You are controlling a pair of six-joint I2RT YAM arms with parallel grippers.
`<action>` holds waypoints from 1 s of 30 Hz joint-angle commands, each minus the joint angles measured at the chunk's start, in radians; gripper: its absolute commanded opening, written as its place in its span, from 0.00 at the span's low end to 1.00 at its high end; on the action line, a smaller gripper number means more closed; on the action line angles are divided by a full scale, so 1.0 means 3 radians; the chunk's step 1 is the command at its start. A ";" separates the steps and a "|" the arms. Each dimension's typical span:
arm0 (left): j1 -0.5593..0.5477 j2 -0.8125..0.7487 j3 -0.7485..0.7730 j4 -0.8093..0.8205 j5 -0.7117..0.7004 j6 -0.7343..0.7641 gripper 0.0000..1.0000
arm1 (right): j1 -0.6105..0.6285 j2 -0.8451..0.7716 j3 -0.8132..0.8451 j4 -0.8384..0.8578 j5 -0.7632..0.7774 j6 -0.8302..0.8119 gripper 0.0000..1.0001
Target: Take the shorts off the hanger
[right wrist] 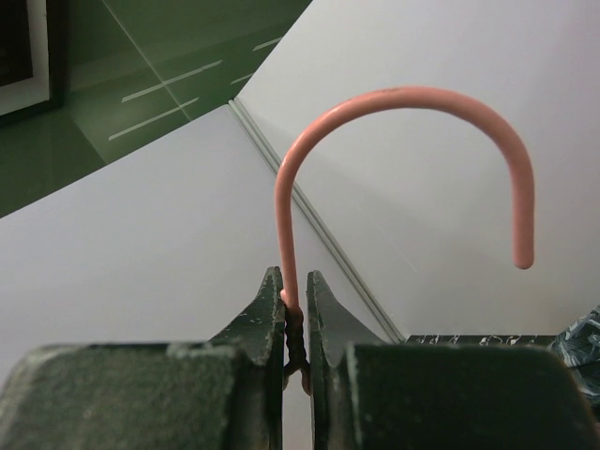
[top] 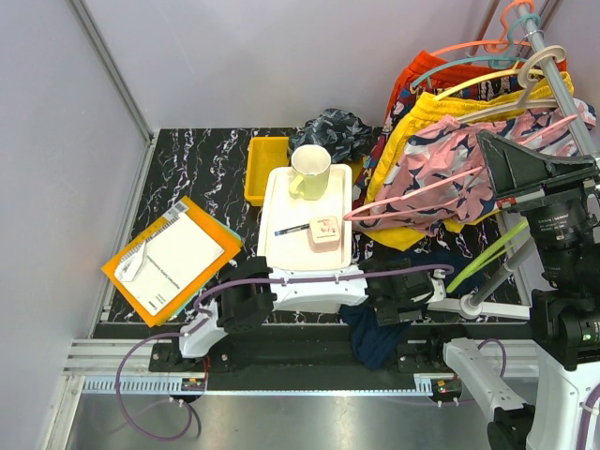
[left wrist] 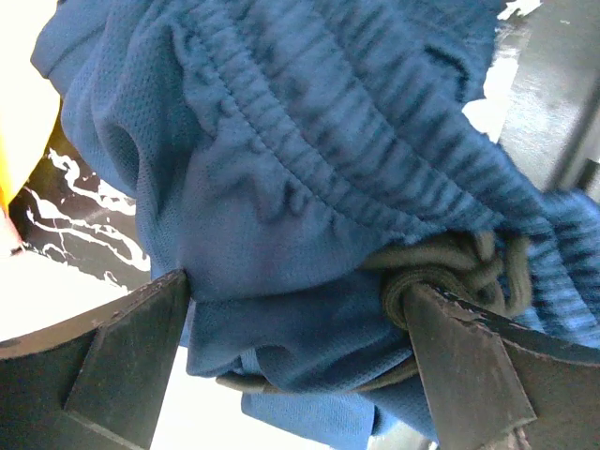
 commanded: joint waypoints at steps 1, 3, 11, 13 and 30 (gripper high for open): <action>0.0012 0.0066 0.0206 -0.0182 0.0246 0.0187 0.99 | -0.0010 0.0019 0.0058 0.0138 0.0067 -0.0038 0.00; 0.0037 0.0193 0.0231 -0.0228 0.0323 0.0213 0.99 | -0.0005 0.0014 0.0053 0.0138 0.0067 -0.0038 0.00; 0.0196 0.0516 0.0431 -0.0310 0.0415 0.0274 0.99 | -0.0005 -0.0002 0.0053 0.0133 0.0067 -0.0033 0.00; 0.0196 0.0598 0.0533 -0.0372 0.0446 0.0279 0.98 | -0.0010 -0.0012 0.0053 0.0138 0.0067 -0.0033 0.00; 0.0007 -0.0240 0.0584 -0.0459 0.0099 -0.0119 0.00 | -0.0010 -0.0037 0.0088 0.0133 0.0102 -0.0018 0.00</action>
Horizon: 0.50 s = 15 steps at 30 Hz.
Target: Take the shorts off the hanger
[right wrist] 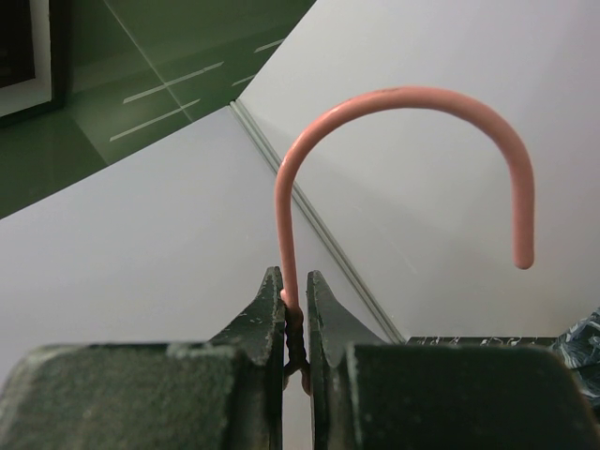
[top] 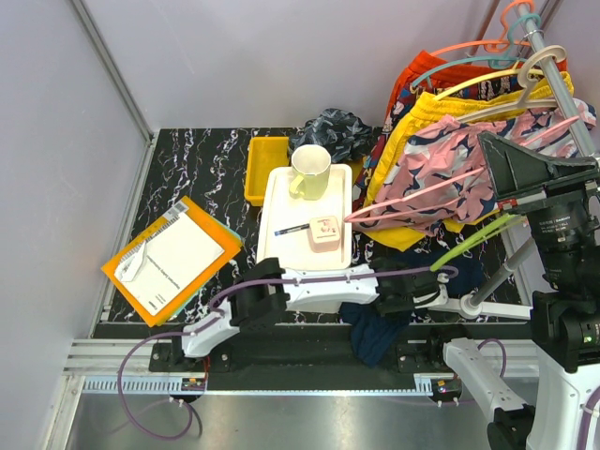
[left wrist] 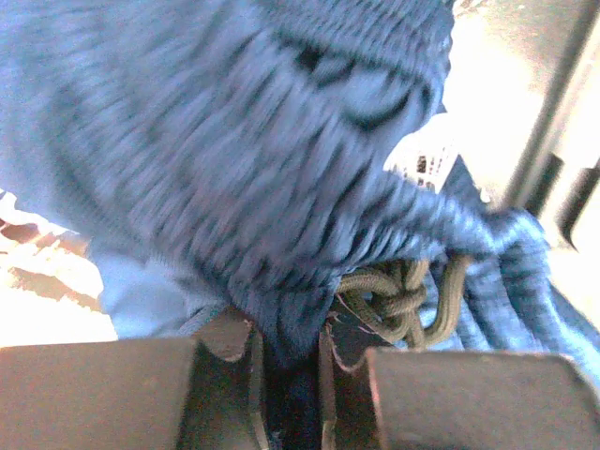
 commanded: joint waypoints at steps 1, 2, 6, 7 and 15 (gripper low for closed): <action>-0.0021 -0.0699 0.0085 -0.0061 -0.0269 -0.0154 0.00 | -0.0010 -0.0014 0.0092 0.0138 0.0102 -0.0002 0.00; -0.0021 -0.0827 0.0090 -0.0045 -0.0299 -0.0159 0.00 | -0.0005 -0.0009 0.0107 0.0138 0.0102 0.0019 0.00; -0.0016 -0.1083 0.0090 0.0021 -0.0453 -0.0185 0.00 | -0.0010 0.0011 0.0174 0.0169 0.0087 0.0101 0.00; -0.0016 -0.1134 0.0085 0.0041 -0.0468 -0.0190 0.00 | -0.0005 0.0011 0.0199 0.0189 0.0087 0.0131 0.00; -0.0026 -0.1609 -0.0349 0.0419 -0.0515 -0.0190 0.00 | -0.0010 -0.0004 0.0312 0.0322 0.0225 0.0178 0.00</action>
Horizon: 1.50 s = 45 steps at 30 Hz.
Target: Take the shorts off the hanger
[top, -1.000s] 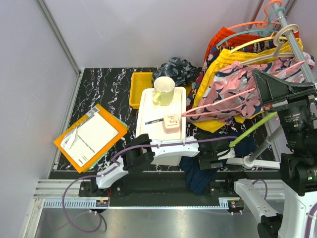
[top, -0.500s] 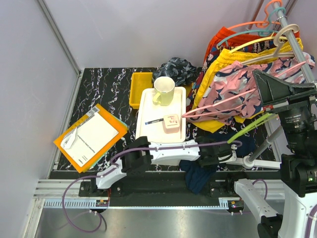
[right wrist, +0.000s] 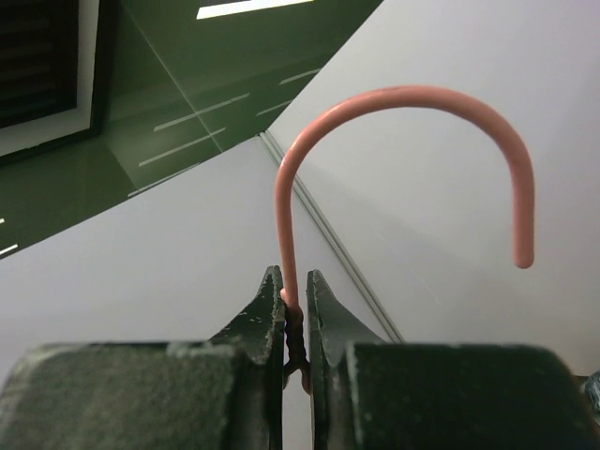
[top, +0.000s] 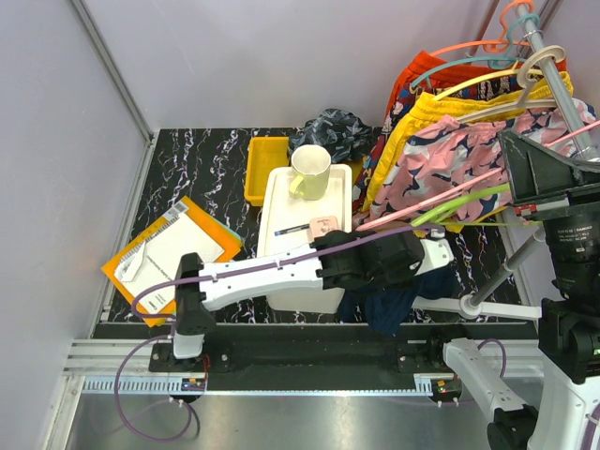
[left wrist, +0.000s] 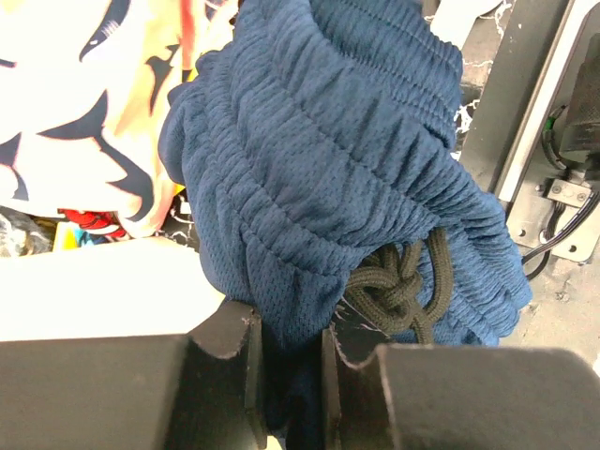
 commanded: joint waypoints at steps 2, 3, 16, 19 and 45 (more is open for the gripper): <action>-0.0040 -0.0430 -0.0539 0.0556 -0.0105 -0.0050 0.00 | -0.0005 0.0002 0.0157 0.0237 0.0159 0.0026 0.00; -0.0060 -0.0532 -0.0621 0.0623 -0.0095 -0.0060 0.00 | -0.0005 0.0007 0.0152 0.0237 0.0169 0.0006 0.00; -0.0556 -0.1080 -0.1459 0.1043 -0.0325 -0.0167 0.00 | -0.0005 0.0130 0.0055 0.0283 0.0123 0.0077 0.00; -0.0608 -0.1294 -0.1623 0.1069 -0.0422 -0.0219 0.00 | -0.0005 0.0125 0.0034 0.0289 0.0144 0.0067 0.00; -0.0792 -0.3524 -0.2508 0.0108 -0.1030 -0.0336 0.00 | -0.0005 0.0171 -0.0119 0.0360 0.0098 0.0052 0.00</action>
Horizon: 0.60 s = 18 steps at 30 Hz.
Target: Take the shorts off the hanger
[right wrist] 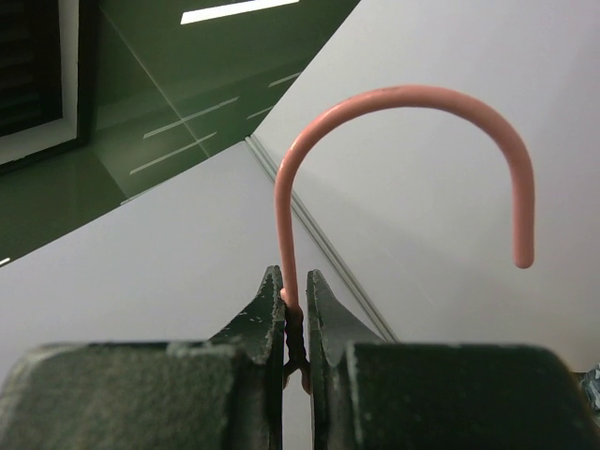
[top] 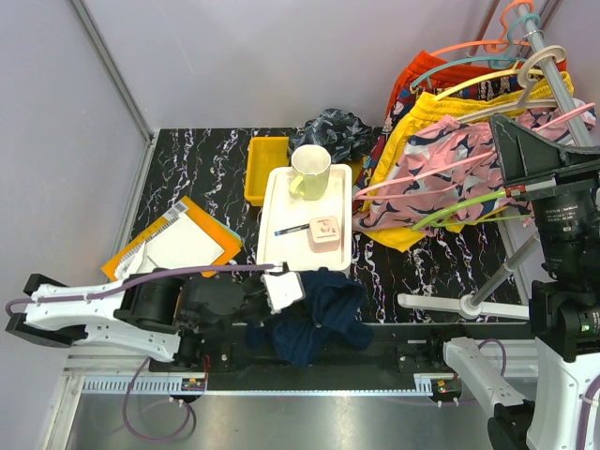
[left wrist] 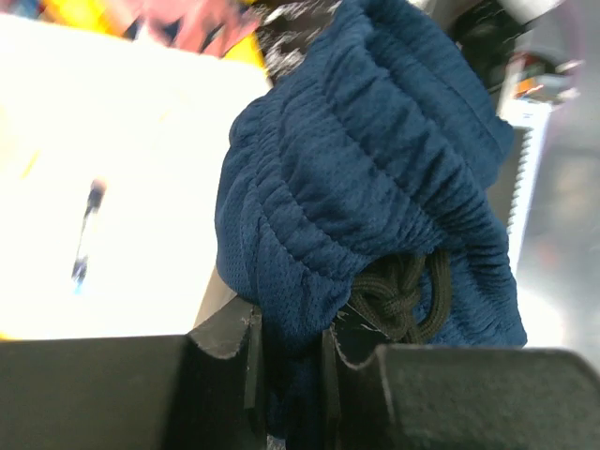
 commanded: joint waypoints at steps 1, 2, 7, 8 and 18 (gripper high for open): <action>0.0051 -0.0200 0.0079 -0.0325 -0.0576 -0.0216 0.00 | -0.0005 0.0046 -0.0012 0.0182 0.0014 0.0005 0.00; 0.0082 -0.0282 0.0079 -0.0467 -0.0673 -0.0258 0.00 | -0.0005 0.0051 -0.0017 0.0182 0.0009 0.0005 0.00; 0.0092 -0.0645 0.0084 -0.0816 -0.0904 -0.0580 0.00 | -0.0005 0.0041 -0.0038 0.0197 0.0019 -0.0016 0.00; 0.0092 -0.0752 0.0084 -0.0917 -0.0914 -0.0616 0.00 | -0.0010 0.0046 -0.0053 0.0203 0.0014 -0.0011 0.00; 0.0092 -0.1269 0.0089 -0.1573 -0.1251 -0.1040 0.00 | -0.0005 0.0046 -0.0094 0.0228 -0.0007 -0.0006 0.00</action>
